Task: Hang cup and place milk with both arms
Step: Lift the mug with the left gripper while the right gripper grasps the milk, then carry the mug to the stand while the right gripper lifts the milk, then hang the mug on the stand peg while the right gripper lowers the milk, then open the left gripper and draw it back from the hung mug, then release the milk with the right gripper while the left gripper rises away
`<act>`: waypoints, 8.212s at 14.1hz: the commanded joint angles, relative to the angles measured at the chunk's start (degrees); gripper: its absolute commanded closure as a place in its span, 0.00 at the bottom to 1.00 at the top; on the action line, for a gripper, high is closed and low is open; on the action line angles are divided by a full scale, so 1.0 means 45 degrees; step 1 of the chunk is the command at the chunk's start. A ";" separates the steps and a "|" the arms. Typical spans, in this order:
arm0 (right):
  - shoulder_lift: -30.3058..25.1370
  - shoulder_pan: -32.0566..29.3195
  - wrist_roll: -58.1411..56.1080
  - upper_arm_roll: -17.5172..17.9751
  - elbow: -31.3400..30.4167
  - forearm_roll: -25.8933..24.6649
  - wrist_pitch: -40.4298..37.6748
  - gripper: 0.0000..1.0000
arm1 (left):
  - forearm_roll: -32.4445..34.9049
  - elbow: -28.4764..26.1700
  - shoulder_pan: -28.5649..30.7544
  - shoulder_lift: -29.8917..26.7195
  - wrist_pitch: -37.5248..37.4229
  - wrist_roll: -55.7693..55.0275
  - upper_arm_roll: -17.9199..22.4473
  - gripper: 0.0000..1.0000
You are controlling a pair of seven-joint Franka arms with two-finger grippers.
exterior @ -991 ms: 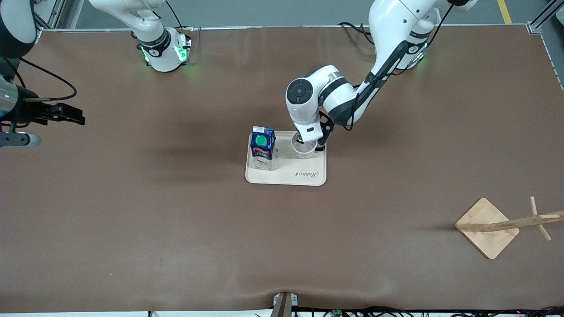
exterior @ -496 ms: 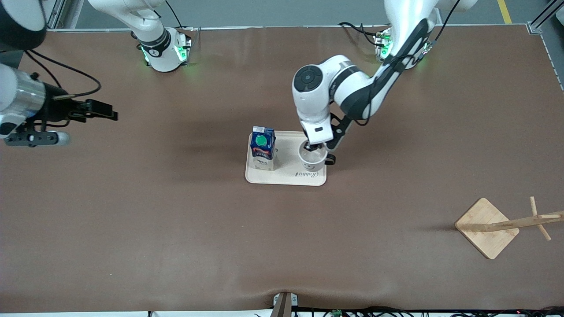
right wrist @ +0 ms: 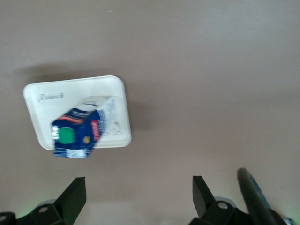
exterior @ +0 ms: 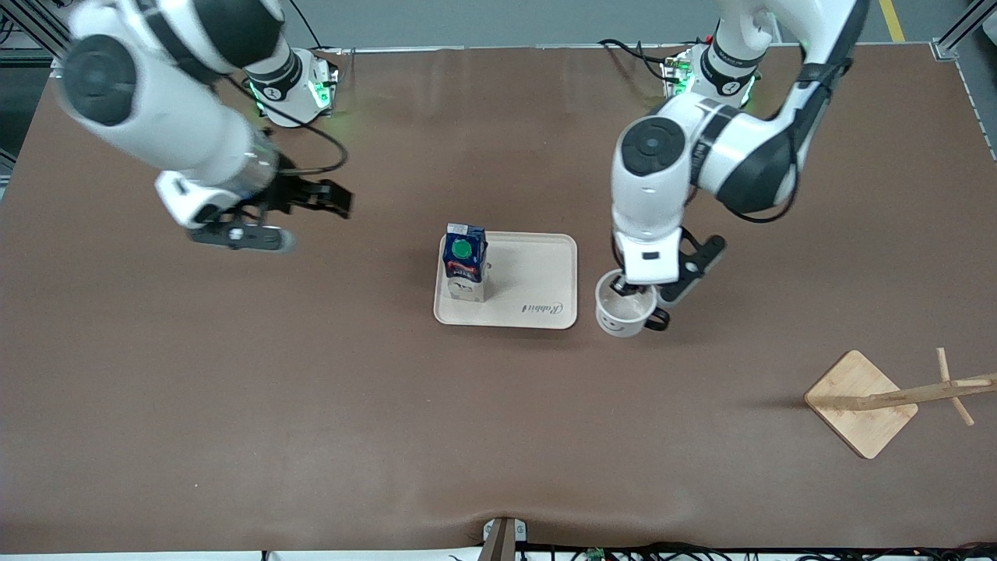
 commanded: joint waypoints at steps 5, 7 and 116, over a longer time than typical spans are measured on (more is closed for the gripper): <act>0.1881 0.2355 0.0318 -0.0190 0.0221 0.0140 0.1968 0.00 | -0.0230 0.0351 0.2488 -0.0990 -0.0312 0.5739 -0.0134 1.00; 0.2369 0.2573 0.0318 -0.0190 0.0240 0.0255 0.2322 0.00 | -0.0484 0.0469 0.3230 -0.1068 -0.0312 0.7222 -0.0134 1.00; -0.0832 -0.7055 -0.7201 -0.0542 -0.5975 -0.2283 0.2387 0.00 | -0.4489 0.1914 0.2998 -0.5170 -0.7166 1.6370 0.3420 0.00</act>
